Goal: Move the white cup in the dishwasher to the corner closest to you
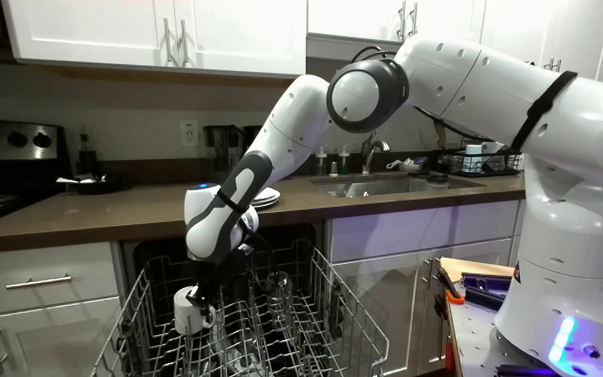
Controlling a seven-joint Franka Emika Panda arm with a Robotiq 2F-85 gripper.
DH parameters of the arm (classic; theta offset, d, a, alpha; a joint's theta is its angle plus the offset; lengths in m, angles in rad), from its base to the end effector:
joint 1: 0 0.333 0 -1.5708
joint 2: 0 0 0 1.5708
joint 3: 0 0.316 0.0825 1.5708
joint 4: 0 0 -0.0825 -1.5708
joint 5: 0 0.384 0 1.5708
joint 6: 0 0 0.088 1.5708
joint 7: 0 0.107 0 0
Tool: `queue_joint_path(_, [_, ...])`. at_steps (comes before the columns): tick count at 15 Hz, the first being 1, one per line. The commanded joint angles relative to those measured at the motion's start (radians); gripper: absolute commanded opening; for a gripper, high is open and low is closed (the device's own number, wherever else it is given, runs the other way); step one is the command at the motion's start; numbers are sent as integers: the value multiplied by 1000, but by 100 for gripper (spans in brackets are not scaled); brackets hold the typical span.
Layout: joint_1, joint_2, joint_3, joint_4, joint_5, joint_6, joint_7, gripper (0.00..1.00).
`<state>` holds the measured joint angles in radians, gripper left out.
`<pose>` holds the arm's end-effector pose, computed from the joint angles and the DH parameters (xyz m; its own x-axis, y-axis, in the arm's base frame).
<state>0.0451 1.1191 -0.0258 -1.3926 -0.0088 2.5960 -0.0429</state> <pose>0.7097 0.0173 0.0360 0.9928 0.0860 0.0828 0.0836 -0.9960 0.0320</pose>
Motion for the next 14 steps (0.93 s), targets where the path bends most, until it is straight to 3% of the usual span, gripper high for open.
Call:
queue_joint_path(1, [33, -139, -15, -115, -31, -29, 39, 10])
queue_joint_path(14, [48, -328, 10, -252, -30, -129, 23, 10])
